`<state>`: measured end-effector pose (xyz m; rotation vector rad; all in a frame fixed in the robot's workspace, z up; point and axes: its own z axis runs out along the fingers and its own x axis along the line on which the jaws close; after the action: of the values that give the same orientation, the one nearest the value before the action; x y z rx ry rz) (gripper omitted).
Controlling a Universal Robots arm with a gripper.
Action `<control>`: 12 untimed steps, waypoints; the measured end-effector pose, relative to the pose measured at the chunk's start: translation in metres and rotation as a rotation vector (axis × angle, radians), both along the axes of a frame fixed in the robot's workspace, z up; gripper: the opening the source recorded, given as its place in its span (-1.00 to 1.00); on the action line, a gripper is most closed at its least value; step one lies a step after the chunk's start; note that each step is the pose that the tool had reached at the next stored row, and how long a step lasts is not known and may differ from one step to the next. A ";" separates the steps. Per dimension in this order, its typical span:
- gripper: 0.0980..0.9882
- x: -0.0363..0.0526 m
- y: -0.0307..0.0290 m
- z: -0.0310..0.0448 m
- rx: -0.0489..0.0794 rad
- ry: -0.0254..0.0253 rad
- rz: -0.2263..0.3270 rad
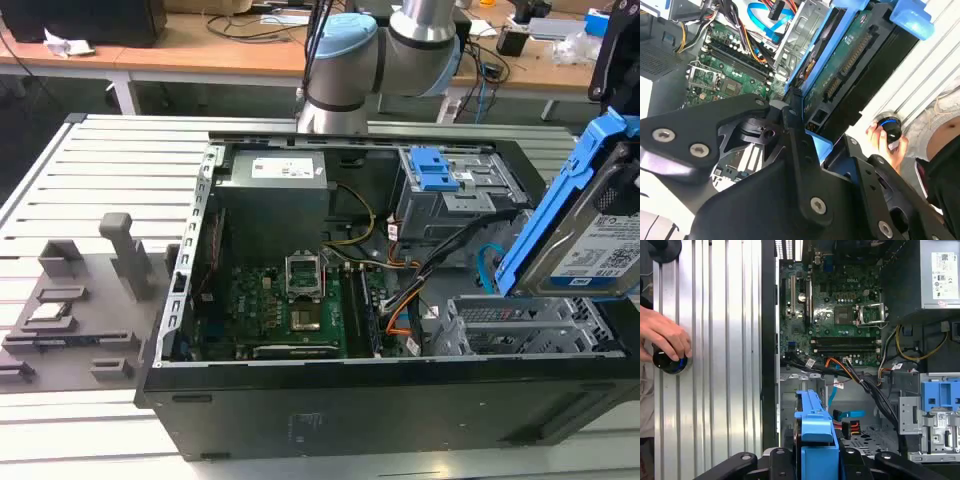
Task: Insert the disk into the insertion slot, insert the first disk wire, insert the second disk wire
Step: 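Insert the disk into the insertion slot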
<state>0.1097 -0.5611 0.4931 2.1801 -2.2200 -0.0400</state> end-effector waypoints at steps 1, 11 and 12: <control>-0.40 -0.0028 0.0001 -0.0012 0.000 0.0000 0.000; -0.40 -0.0076 0.0019 -0.0194 0.000 0.0000 0.000; -0.40 -0.0076 0.0022 -0.0203 0.000 0.0000 0.000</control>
<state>0.1022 -0.5589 0.4728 2.1800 -2.2199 -0.0399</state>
